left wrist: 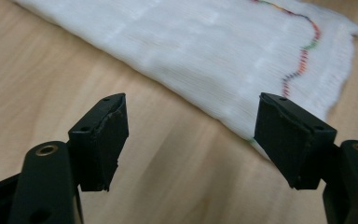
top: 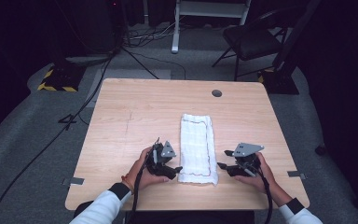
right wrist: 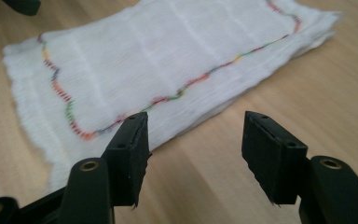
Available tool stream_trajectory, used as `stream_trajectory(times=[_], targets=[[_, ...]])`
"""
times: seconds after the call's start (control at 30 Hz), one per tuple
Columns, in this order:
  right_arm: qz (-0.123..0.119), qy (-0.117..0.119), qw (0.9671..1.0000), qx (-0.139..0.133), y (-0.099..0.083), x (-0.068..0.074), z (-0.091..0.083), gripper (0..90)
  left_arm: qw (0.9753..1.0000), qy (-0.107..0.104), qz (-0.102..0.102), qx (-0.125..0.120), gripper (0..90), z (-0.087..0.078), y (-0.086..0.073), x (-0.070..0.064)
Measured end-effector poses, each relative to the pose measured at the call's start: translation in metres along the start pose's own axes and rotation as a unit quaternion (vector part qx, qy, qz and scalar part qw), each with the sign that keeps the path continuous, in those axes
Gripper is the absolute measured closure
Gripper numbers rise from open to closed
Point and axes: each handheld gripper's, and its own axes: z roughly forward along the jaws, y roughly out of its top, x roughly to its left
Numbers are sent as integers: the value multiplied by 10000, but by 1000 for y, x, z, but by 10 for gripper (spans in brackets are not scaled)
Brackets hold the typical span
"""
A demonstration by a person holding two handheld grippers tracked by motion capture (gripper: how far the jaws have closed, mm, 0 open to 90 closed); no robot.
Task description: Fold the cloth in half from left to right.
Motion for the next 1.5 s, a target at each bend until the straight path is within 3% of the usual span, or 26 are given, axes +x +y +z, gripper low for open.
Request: stream_trajectory(times=[0.1,0.23,0.37,0.43,0.57,0.7,0.83,0.93,1.0,1.1,1.2,1.33,1.43,1.5], targets=[[24,-183,9997,-128,8,-14,0,441,9999,-5,-88,-94,248,1,9,11],[124,-363,9991,-202,21,-30,5,447,9997,154,-141,-151,246,5,28,28],[195,-527,9982,-184,36,-45,21,471,9992,272,-197,-238,241,16,47,48],[103,-685,9975,-113,44,-49,29,480,9988,383,-215,-223,241,22,53,56],[152,-769,9969,-46,62,-62,50,485,9981,475,-315,-229,250,39,65,73],[300,-749,9967,-29,74,-74,69,488,9972,526,-454,-284,273,56,75,88],[626,-667,9958,56,77,-89,88,488,9966,617,-505,-188,277,76,83,99],[781,-703,9944,147,78,-98,99,487,9958,519,-744,-148,284,88,85,107],[877,-726,9932,258,79,-102,106,476,9946,577,-851,-115,287,95,85,111],[908,-763,9920,436,79,-105,115,468,9927,534,-1077,-30,305,102,83,118],[919,-755,9914,545,79,-105,122,462,9904,363,-1333,-41,361,105,82,123],[1050,-727,9894,693,75,-107,128,464,9920,327,-1218,57,417,108,83,123],[1264,-549,9882,661,72,-111,128,479,9933,392,-1066,190,416,109,86,121],[1328,-390,9884,627,71,-113,128,555,9932,396,-1068,247,416,110,88,120]])
